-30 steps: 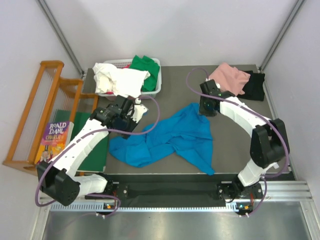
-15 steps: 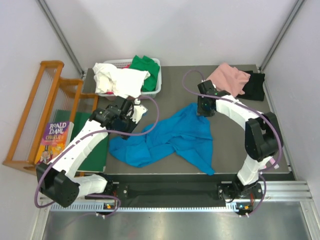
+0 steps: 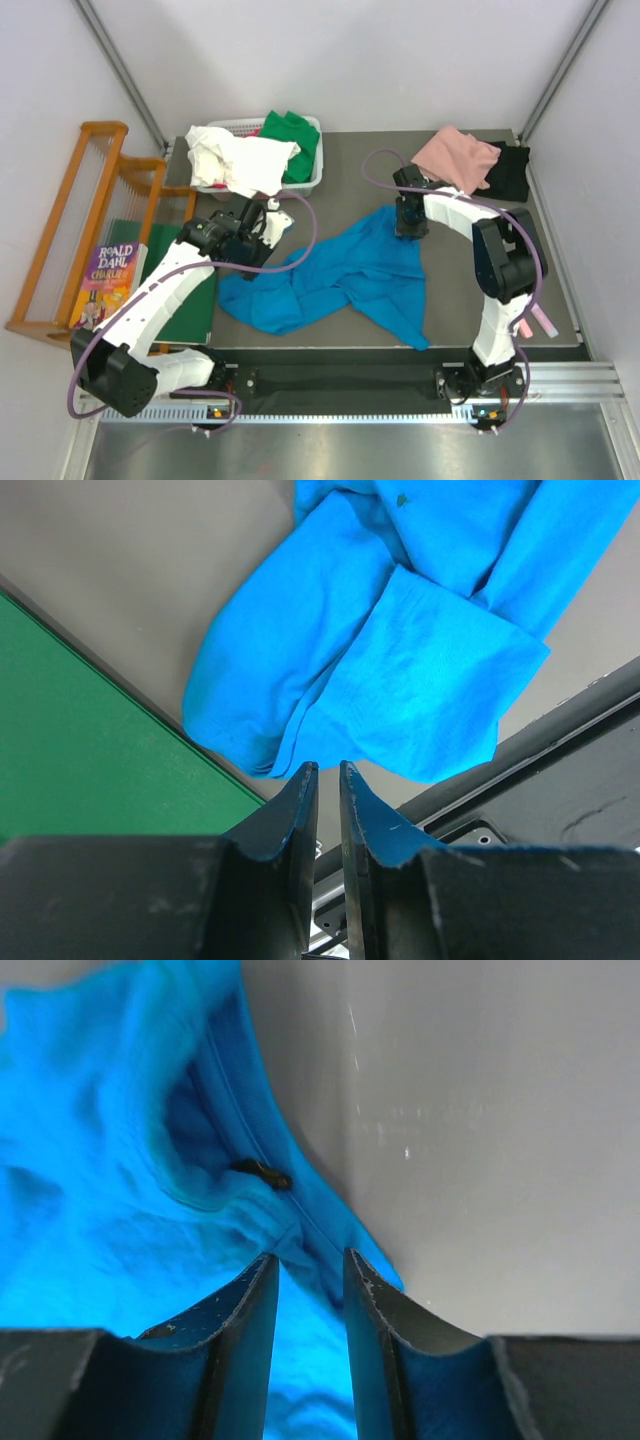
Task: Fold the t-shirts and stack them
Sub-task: Flatten the tshirt out
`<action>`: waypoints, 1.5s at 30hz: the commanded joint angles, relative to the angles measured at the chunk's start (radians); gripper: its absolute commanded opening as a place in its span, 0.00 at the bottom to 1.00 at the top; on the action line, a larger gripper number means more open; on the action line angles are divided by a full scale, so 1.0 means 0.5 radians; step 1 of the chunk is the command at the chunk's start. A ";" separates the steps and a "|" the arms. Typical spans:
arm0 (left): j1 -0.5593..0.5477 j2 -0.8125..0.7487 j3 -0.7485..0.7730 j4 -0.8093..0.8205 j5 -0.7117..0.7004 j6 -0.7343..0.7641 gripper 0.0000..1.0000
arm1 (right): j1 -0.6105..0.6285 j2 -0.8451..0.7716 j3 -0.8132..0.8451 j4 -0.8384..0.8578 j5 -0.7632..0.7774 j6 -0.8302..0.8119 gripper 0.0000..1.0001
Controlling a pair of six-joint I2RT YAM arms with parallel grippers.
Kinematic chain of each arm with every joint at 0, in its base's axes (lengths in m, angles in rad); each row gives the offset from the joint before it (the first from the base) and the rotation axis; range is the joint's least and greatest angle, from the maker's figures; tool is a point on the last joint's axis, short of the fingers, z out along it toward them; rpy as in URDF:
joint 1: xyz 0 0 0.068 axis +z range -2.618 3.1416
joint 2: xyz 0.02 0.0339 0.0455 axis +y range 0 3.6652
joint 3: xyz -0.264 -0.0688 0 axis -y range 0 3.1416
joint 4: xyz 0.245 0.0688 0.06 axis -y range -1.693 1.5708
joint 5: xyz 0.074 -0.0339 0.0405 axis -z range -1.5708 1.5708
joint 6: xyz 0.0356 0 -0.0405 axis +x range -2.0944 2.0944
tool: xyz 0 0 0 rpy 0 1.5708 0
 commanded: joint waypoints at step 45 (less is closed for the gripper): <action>0.005 -0.022 0.028 0.071 0.016 -0.044 0.23 | -0.826 -0.375 0.151 0.117 -0.173 0.359 0.00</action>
